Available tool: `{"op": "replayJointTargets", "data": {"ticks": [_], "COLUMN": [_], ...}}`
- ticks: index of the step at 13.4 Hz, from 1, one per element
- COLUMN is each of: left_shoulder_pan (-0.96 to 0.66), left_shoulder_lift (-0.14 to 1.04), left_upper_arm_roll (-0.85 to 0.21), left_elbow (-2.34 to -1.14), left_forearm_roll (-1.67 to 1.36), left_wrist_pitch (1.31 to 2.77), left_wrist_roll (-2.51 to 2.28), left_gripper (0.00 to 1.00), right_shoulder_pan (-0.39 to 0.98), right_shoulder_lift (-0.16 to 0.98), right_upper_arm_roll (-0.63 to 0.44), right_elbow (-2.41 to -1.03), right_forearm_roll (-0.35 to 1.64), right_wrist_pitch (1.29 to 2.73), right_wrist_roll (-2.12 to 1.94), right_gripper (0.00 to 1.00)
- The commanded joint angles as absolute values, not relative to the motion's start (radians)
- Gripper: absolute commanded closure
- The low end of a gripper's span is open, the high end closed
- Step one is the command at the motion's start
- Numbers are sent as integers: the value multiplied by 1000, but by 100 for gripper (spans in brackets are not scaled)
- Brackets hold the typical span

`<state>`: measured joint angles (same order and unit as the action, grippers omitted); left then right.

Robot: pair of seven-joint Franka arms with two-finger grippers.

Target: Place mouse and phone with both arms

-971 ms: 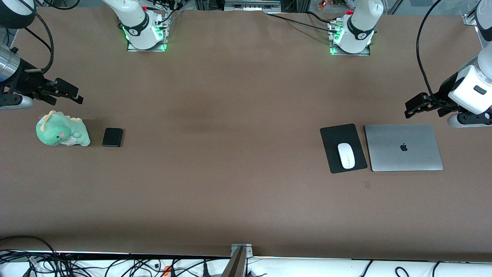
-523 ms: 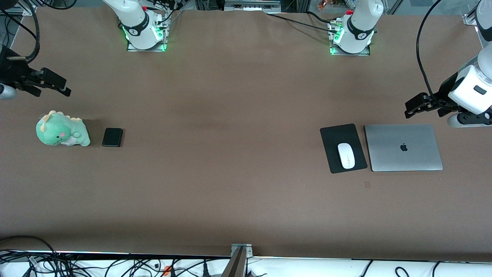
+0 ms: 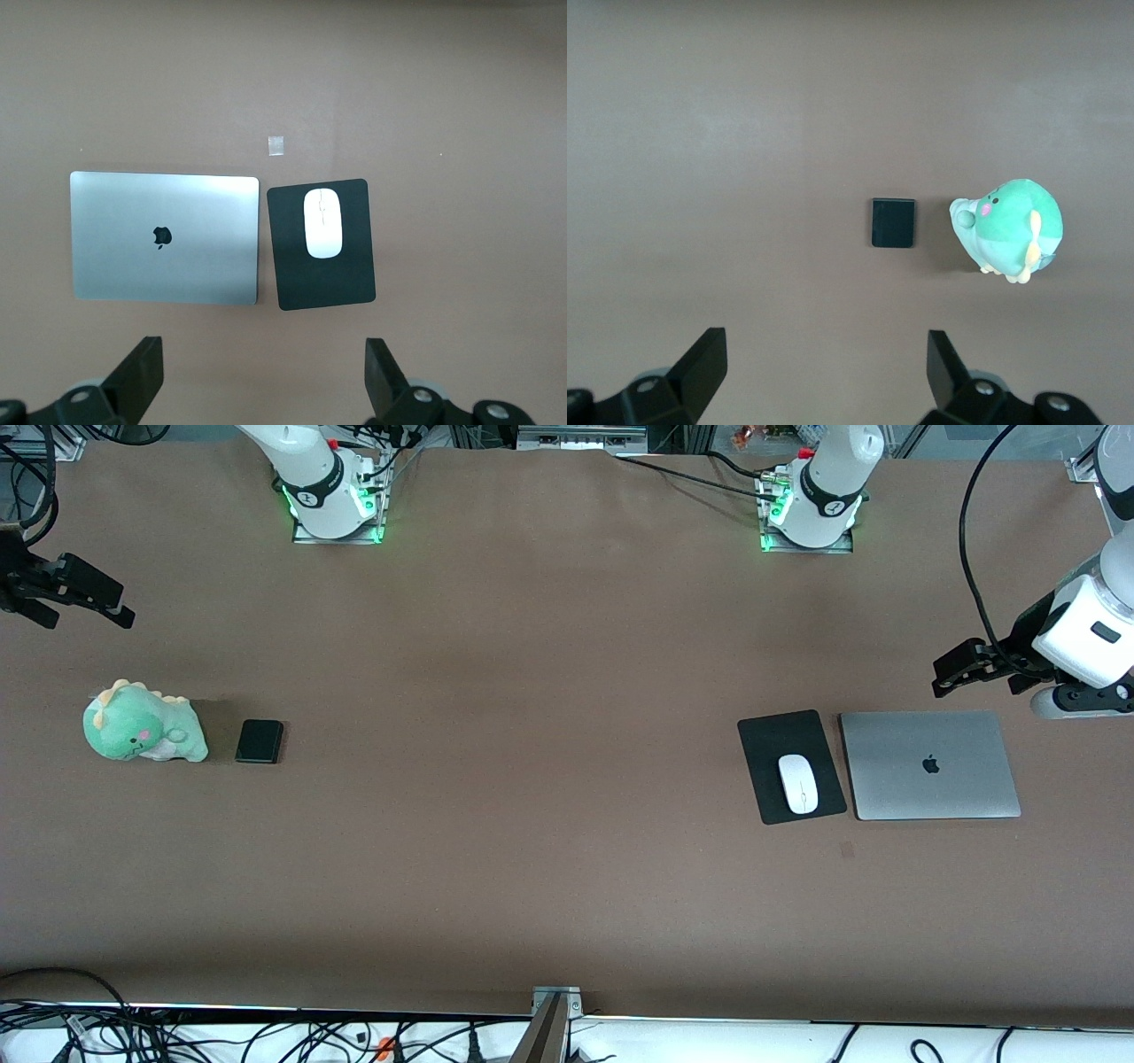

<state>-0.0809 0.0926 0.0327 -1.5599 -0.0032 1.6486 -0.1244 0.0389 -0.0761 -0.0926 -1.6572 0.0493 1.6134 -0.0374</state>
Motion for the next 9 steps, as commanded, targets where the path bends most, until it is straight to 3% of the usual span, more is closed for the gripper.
{"op": "replayJointTargets", "data": {"ticks": [1,9], "left_shoulder_pan": [-90,-98], "left_shoulder_lift": [94,92], "left_upper_arm_roll": [32,29], "left_elbow": [-1549,-1549], "left_forearm_roll": [18,18], "left_wrist_pitch": [1640,1631], "left_wrist_roll": [-110,-114], "left_gripper": [0,0], "right_shoulder_pan": [25,23], "right_shoulder_lift": [-74,-71], "right_upper_arm_roll": [-77,-77], "right_elbow": [-1637,-1634], "right_forearm_roll": [34,32], "right_wrist_pitch": [1603,1601], "right_wrist_roll": [-29,-32], "right_gripper": [0,0]}}
